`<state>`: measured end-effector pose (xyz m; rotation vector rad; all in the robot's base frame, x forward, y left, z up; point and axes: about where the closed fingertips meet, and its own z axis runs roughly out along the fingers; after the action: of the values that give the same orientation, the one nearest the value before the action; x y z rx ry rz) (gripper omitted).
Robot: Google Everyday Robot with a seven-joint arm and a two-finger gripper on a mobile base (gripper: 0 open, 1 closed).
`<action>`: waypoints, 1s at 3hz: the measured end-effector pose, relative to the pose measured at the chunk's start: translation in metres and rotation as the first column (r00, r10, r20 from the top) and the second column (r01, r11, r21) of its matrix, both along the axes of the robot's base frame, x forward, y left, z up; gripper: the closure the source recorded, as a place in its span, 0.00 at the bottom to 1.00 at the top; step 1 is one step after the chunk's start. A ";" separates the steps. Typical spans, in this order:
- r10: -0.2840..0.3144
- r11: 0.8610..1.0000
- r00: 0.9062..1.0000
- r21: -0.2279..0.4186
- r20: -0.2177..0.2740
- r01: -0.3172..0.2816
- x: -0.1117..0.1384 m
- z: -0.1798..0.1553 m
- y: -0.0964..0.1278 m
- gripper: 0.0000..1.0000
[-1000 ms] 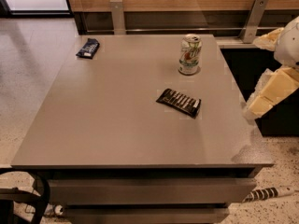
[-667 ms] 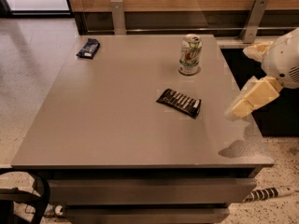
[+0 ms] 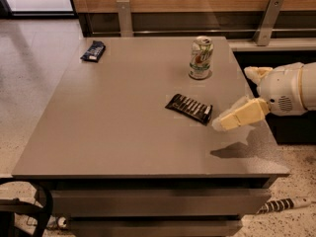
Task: Move rxbar chocolate near rxbar blueberry
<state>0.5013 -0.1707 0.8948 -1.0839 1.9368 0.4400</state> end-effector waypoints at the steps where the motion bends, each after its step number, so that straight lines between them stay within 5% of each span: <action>1: -0.013 1.000 1.000 0.011 0.009 0.013 0.003 0.002 0.001 0.00; 3: -0.035 0.999 0.999 0.011 0.010 0.035 0.022 -0.018 0.019 0.00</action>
Offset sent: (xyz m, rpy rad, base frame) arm 0.0098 0.0017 -0.0009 -0.0050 -0.0132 -0.0339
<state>0.5231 -0.1520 0.8767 -1.0415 1.9393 0.4249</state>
